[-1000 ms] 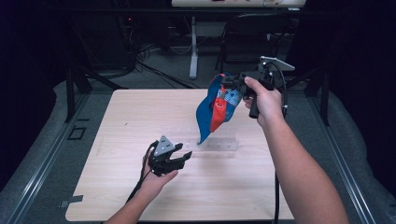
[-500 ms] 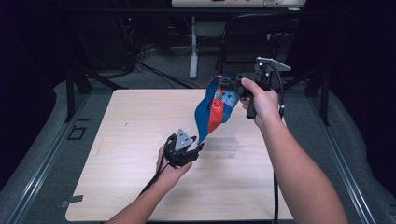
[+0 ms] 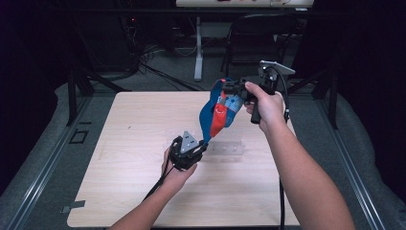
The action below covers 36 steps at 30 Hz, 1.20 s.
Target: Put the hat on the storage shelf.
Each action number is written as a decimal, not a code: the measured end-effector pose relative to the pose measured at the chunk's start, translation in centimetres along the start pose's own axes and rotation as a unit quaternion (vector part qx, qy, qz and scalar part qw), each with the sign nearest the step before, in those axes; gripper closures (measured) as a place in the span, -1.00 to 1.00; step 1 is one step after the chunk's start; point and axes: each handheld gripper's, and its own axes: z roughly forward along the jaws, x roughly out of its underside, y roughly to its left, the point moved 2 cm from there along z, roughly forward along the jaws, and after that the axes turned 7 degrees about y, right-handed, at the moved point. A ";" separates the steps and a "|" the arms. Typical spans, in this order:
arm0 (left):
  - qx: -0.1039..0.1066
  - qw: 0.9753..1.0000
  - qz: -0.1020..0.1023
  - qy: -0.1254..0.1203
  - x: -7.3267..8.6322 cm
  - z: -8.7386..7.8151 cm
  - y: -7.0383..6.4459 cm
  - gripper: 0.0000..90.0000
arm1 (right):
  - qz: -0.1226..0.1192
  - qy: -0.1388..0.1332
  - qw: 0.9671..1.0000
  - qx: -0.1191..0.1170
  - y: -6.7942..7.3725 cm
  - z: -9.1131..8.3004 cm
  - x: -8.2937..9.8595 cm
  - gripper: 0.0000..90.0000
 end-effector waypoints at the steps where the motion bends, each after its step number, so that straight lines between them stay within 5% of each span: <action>1: 0.000 1.000 0.001 0.000 0.0 0.0 0.0 0.82 | 0.000 0.000 1.000 0.000 0.0 0.0 0.0 0.73; 17: 0.006 1.000 -0.001 0.000 1.4 -0.9 0.8 0.92 | 0.001 0.011 1.000 0.013 -0.5 0.5 0.2 0.73; 36: 0.018 0.999 -0.023 0.014 3.6 -0.2 1.1 0.92 | 0.017 0.028 0.999 0.023 -3.2 1.6 0.9 0.73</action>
